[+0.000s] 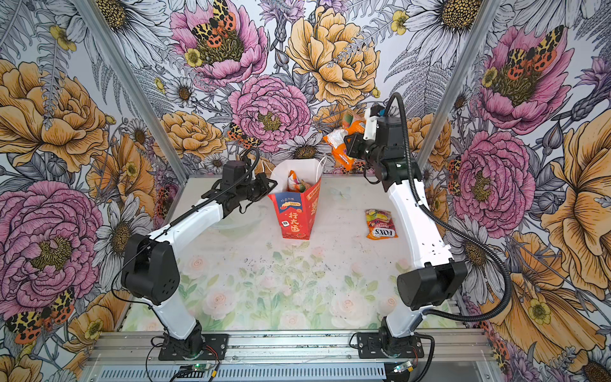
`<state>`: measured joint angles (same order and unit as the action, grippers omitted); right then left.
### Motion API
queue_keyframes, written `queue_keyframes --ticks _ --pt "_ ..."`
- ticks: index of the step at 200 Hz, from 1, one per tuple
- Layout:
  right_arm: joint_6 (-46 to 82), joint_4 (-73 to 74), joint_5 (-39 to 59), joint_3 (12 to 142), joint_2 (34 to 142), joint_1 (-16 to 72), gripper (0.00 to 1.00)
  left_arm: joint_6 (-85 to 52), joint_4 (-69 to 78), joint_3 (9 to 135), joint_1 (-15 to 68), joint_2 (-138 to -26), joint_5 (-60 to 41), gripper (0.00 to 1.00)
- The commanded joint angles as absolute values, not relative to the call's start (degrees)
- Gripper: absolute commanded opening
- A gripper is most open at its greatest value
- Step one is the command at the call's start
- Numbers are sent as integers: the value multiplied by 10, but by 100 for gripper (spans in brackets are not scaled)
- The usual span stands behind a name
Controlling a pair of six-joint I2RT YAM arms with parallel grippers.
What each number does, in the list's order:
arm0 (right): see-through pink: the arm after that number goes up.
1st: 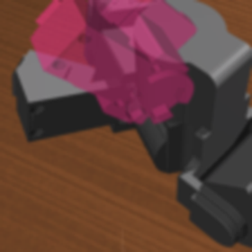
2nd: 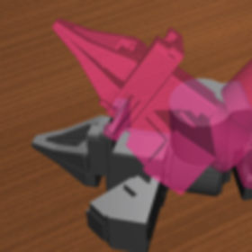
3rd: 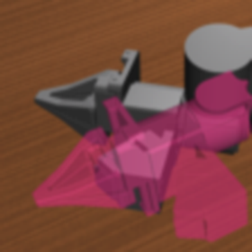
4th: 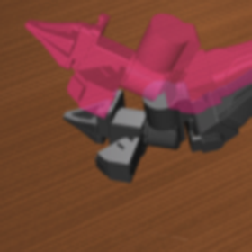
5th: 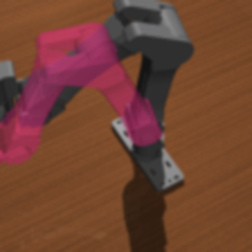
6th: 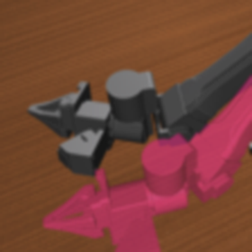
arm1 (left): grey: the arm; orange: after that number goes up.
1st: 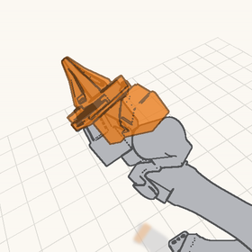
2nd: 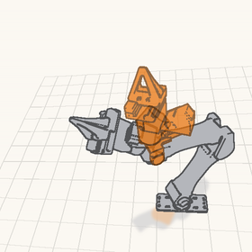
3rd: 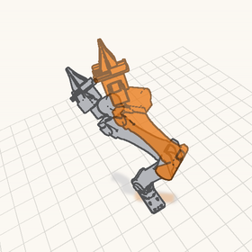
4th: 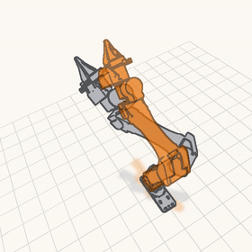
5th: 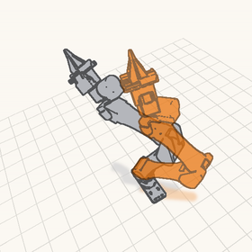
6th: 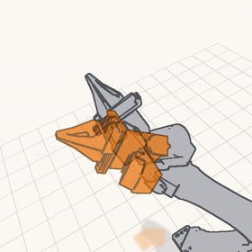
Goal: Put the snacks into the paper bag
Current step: 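Carry the orange snack bag over the red bag's opening with the right gripper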
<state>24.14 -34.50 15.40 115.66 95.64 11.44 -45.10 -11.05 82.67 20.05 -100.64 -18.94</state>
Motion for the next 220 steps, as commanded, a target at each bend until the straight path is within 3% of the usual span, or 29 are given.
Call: queue_keyframes --ticks 1,85,220 --pt "188 -340 152 1212 962 154 0 -454 -104 821 199 -1006 -186 0" --pt "151 -378 171 1375 1111 242 0 -450 -108 816 202 -993 -180 0" --pt "106 -426 143 1321 1162 271 0 -449 -104 813 200 -991 -185 0"
